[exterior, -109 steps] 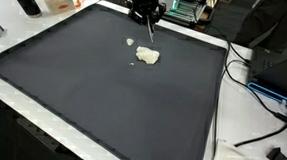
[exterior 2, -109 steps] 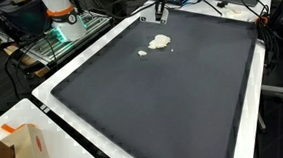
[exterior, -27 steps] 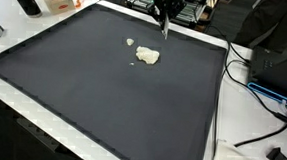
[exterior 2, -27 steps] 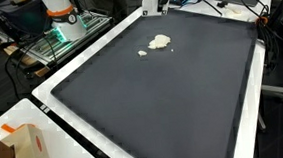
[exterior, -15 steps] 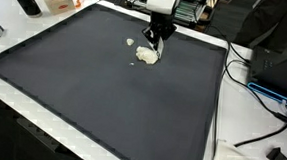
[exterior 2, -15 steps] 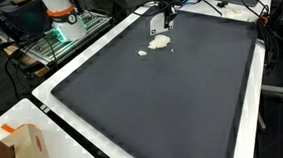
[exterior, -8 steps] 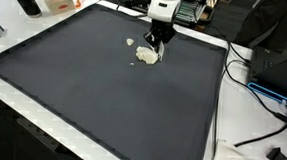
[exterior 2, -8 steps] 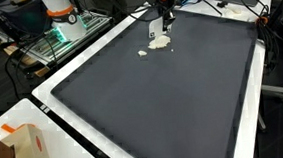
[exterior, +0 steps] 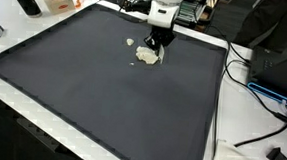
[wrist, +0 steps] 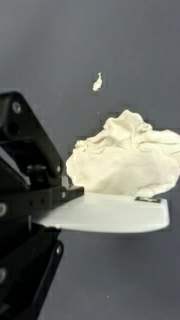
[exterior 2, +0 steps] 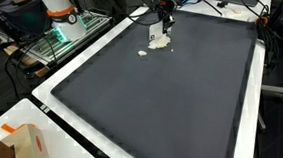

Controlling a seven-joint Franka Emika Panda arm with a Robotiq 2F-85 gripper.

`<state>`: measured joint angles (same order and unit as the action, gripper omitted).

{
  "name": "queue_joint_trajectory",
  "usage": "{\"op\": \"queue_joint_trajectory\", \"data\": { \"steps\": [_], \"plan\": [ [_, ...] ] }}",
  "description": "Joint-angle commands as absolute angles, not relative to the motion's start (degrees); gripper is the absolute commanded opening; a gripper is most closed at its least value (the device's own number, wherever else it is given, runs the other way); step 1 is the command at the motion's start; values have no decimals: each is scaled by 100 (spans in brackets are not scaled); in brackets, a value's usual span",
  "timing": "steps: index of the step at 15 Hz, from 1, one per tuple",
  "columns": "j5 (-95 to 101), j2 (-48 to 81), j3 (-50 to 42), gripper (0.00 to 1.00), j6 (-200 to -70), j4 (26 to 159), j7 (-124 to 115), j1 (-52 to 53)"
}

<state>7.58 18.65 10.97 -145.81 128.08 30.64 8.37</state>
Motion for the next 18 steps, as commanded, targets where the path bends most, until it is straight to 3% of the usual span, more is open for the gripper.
{"op": "queue_joint_trajectory", "data": {
  "steps": [1, 18],
  "plan": [
    [824, 1965, 1179, 1, -14801, 12862, 3061, 728],
    [860, 1618, 1123, 1, -15171, 13656, 3104, 506]
  ]
}}
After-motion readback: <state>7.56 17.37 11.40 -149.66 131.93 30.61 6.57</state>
